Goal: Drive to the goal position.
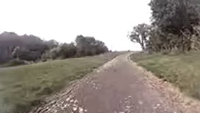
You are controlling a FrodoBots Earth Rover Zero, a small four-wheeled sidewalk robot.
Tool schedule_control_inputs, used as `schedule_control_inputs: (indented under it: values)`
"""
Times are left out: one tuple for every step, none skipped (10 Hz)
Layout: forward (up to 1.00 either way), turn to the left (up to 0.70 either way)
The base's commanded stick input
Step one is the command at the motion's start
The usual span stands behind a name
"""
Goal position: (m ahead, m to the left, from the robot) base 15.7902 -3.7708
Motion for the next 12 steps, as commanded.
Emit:
schedule_control_inputs:
  values:
    - [0.70, 0.00]
    - [0.70, 0.00]
    - [0.70, 0.00]
    - [0.70, 0.00]
    - [0.70, 0.00]
    - [0.70, 0.00]
    - [0.70, 0.00]
    - [0.70, 0.00]
    - [0.70, 0.00]
    - [0.70, 0.00]
    - [0.70, 0.00]
    - [0.70, 0.00]
